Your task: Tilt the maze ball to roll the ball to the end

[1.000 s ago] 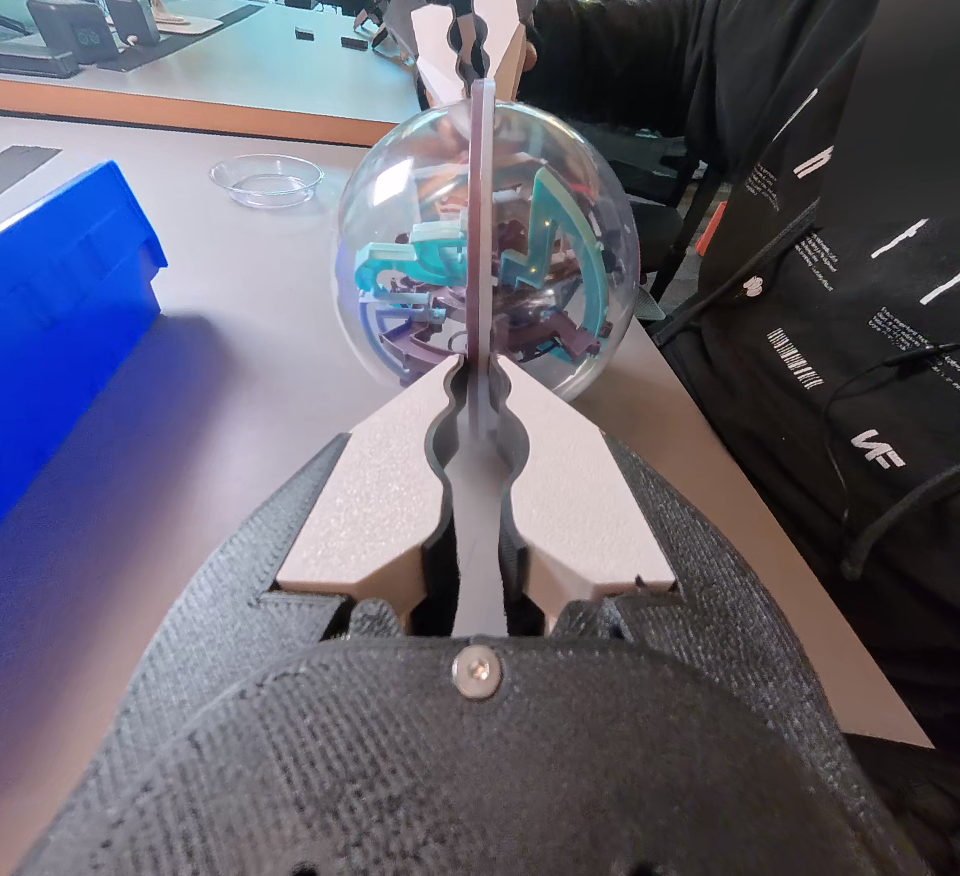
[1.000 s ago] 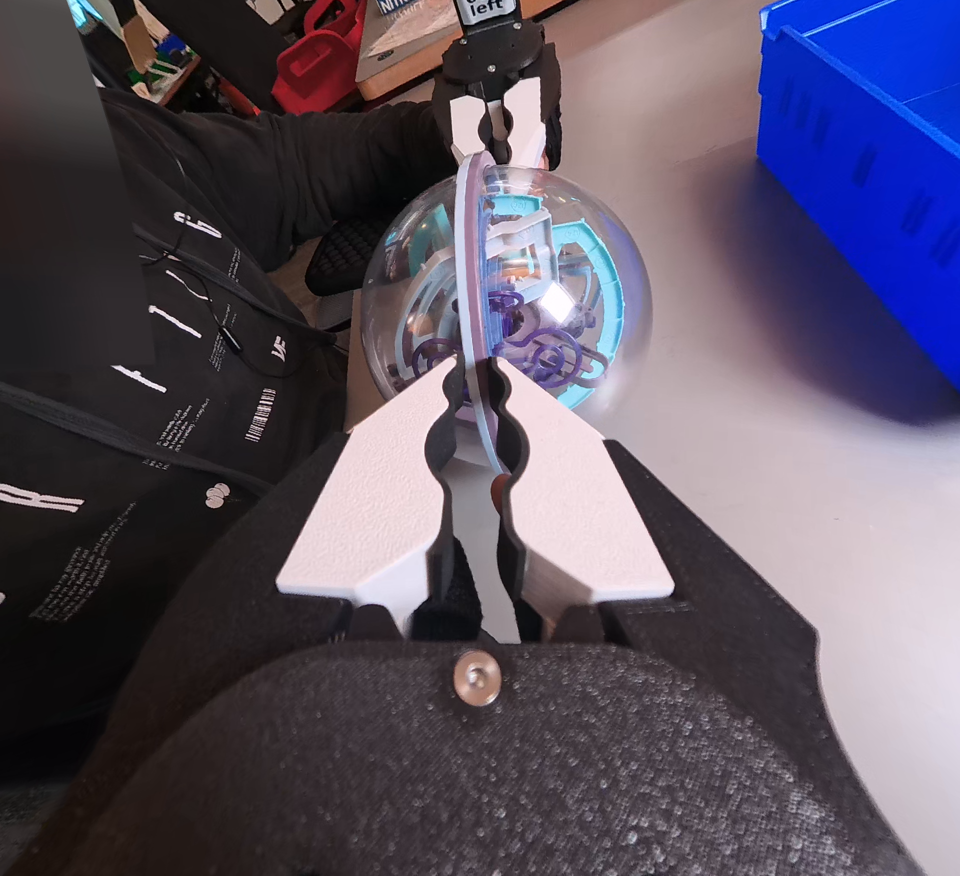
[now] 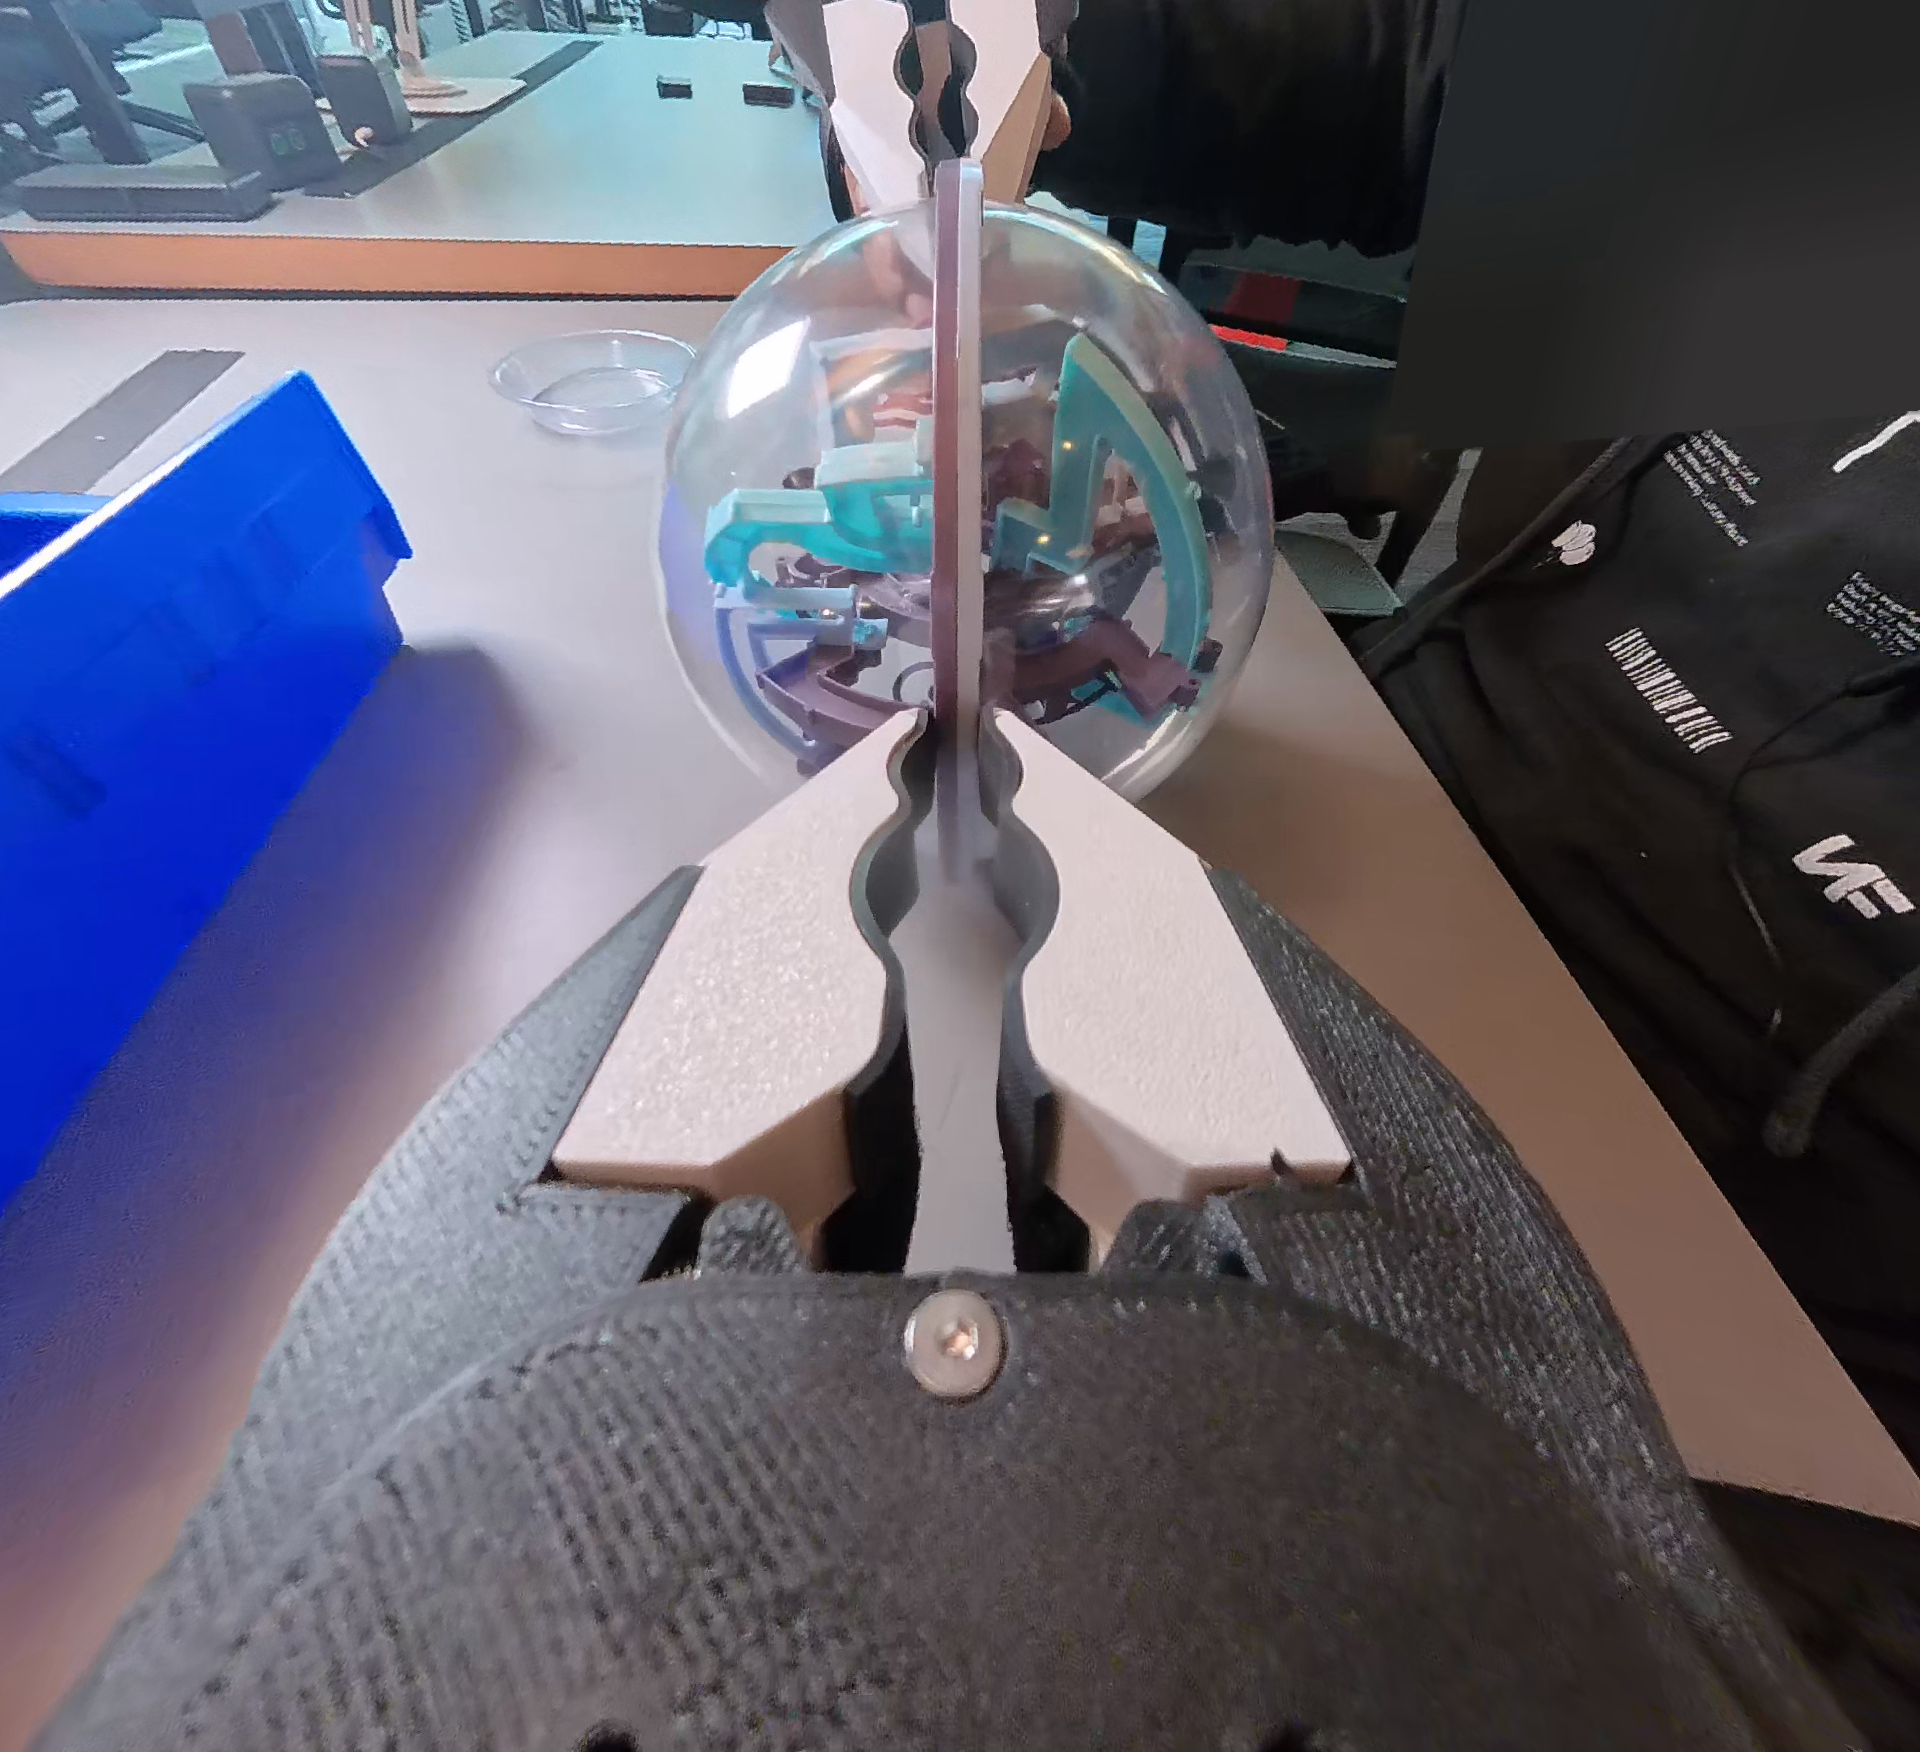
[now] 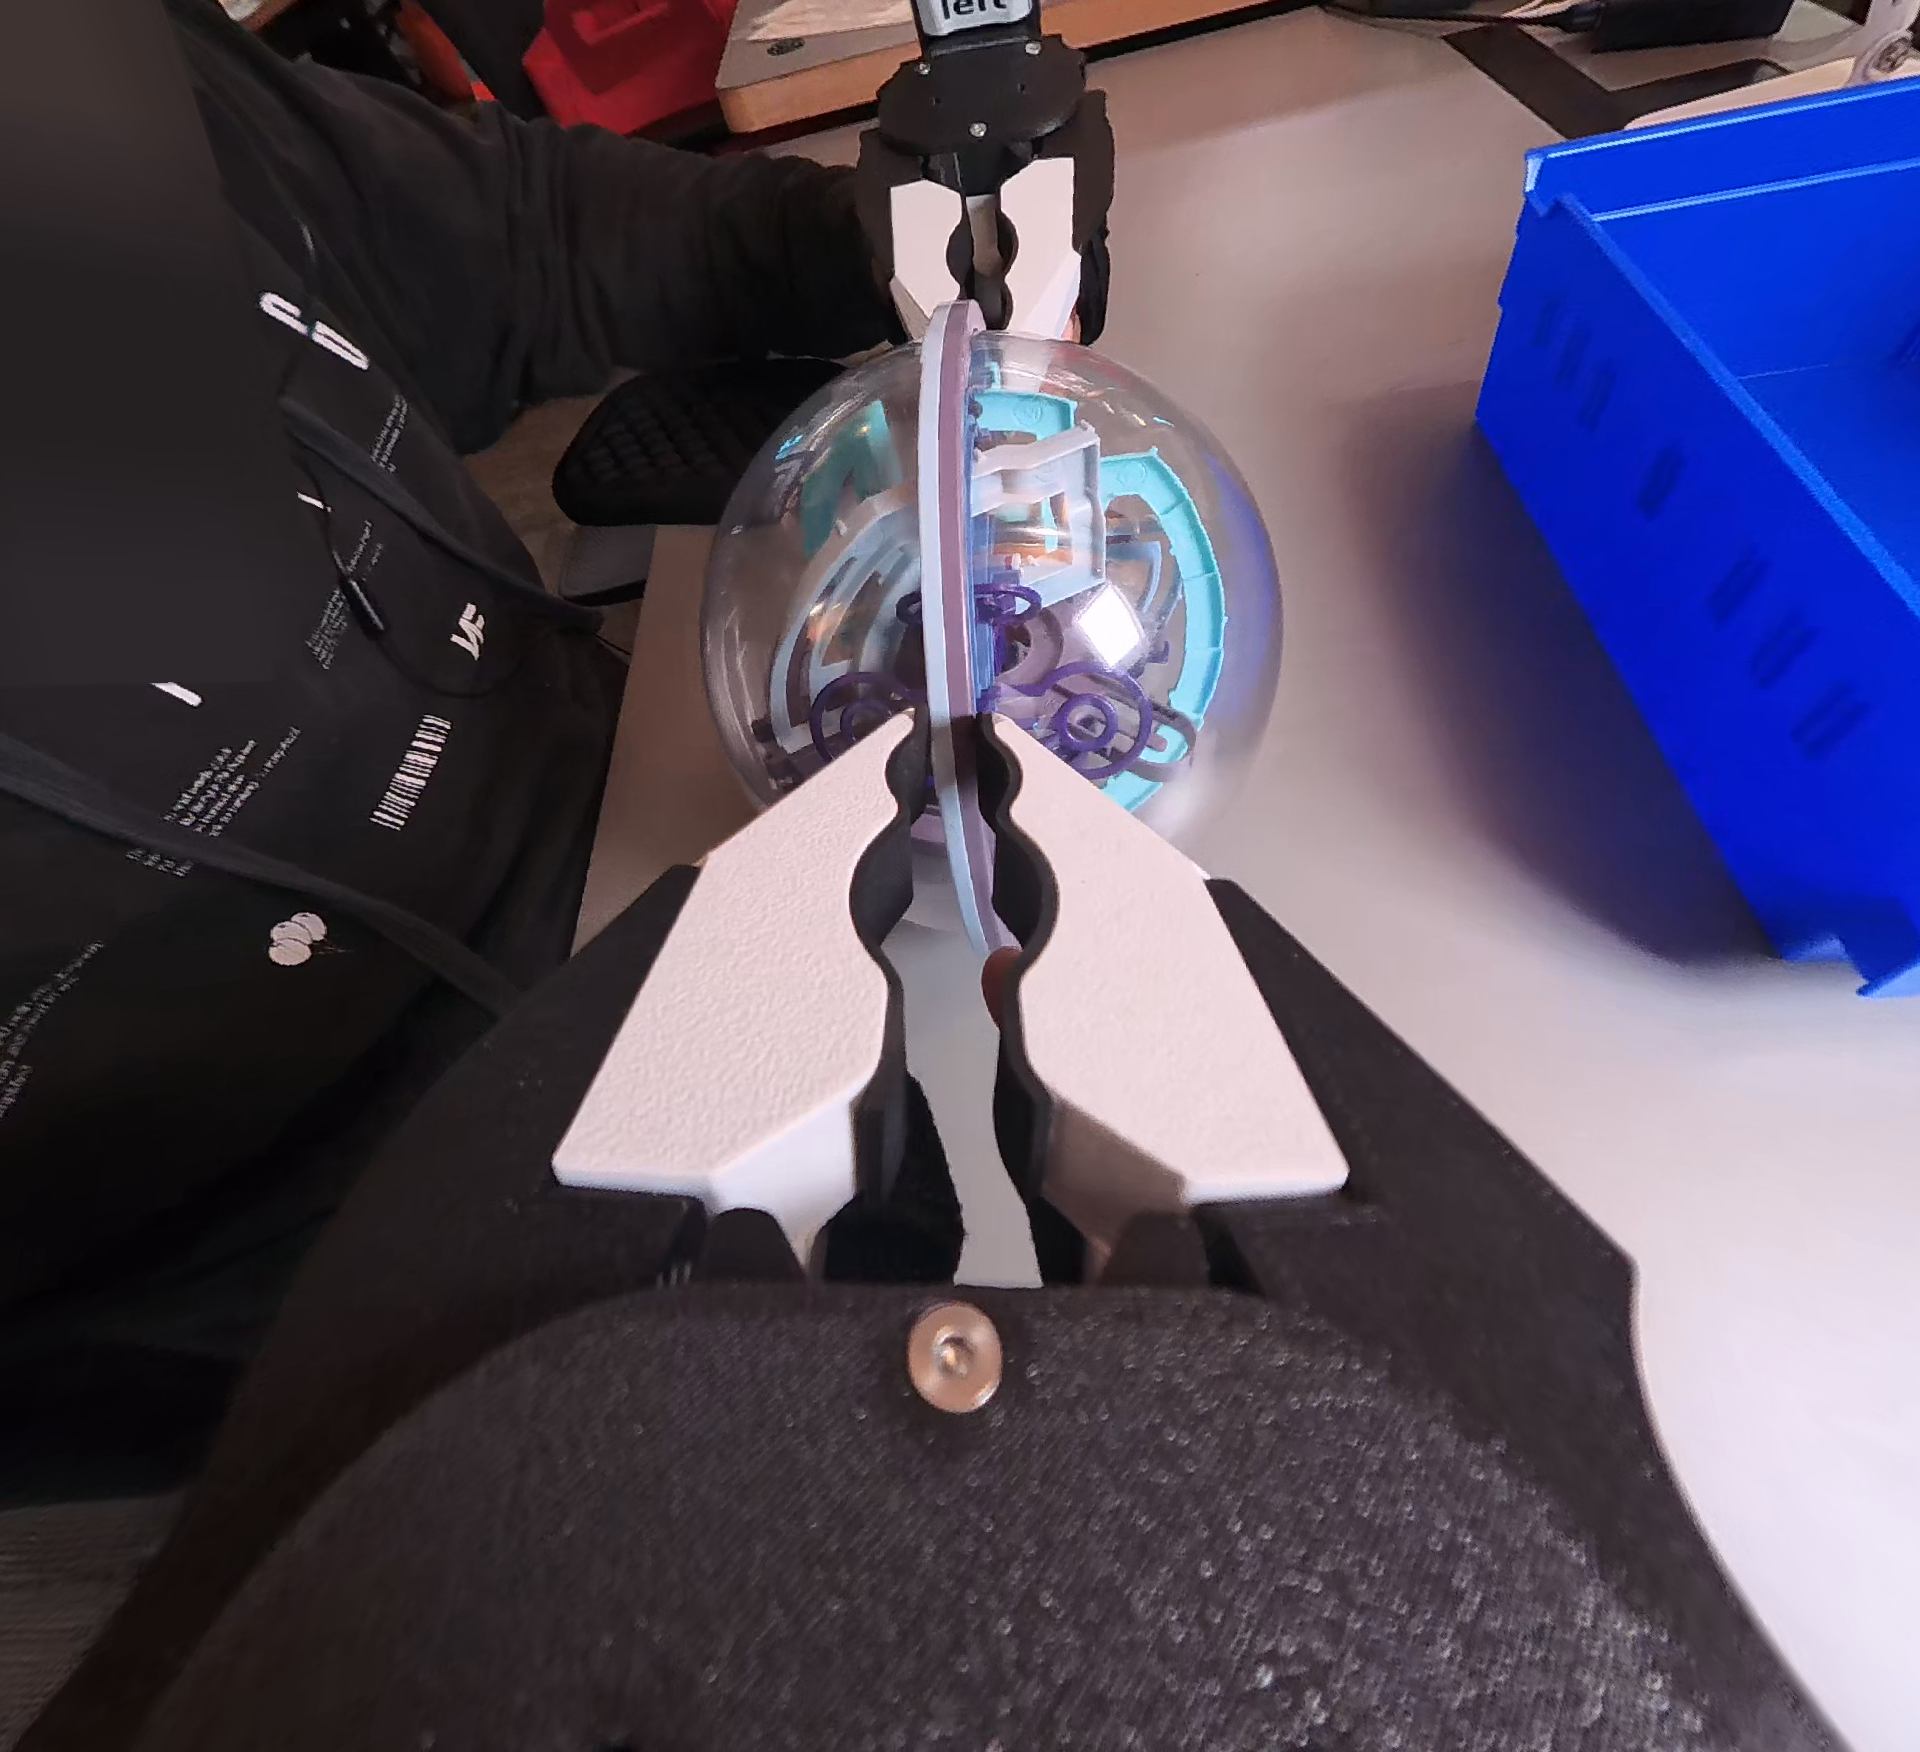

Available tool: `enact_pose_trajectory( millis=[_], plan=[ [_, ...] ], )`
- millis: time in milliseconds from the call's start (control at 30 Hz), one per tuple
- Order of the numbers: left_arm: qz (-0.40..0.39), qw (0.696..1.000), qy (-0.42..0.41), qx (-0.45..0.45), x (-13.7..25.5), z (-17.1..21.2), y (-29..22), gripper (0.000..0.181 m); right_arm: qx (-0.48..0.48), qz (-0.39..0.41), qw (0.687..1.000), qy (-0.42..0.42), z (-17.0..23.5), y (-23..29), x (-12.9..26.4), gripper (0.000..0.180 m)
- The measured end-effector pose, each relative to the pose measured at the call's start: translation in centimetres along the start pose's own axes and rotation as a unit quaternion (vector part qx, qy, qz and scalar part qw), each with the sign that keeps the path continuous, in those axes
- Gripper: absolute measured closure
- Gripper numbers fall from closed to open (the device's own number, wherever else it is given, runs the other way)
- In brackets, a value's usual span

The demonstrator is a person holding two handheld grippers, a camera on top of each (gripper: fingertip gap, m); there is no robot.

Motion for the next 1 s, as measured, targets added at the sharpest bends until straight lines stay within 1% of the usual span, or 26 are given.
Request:
enact_pose_trajectory(
  millis=[200,567,833,1000],
  plan=[
    [-0.022,1.0,-0.008,-0.011,-0.1,0.0,-1.3,0.174,0.027,-0.004,1.0,0.014,0.0,0.1,0.1,0.173],
    [-0.063,0.997,-0.031,-0.042,-0.3,-0.3,-4.6,0.174,0.073,-0.057,0.994,0.065,0.3,0.8,0.1,0.173],
    [-0.088,0.993,-0.045,-0.071,-0.1,-0.2,-6.6,0.174,0.079,-0.061,0.991,0.087,0.5,1.7,-0.4,0.173],
    [-0.087,0.993,-0.05,-0.06,0.0,0.2,-7.1,0.174,0.085,-0.065,0.989,0.098,0.3,2.1,-0.7,0.173]
  ],
)
Point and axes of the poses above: each gripper's, where its closed fingertips meet, x back along the fingers, z out of its underside, y = z × x across the jaws, the point moved 7 cm from there along x, back along the fingers, and after that the axes turned 3 degrees about -z, right-handed, at the moved point
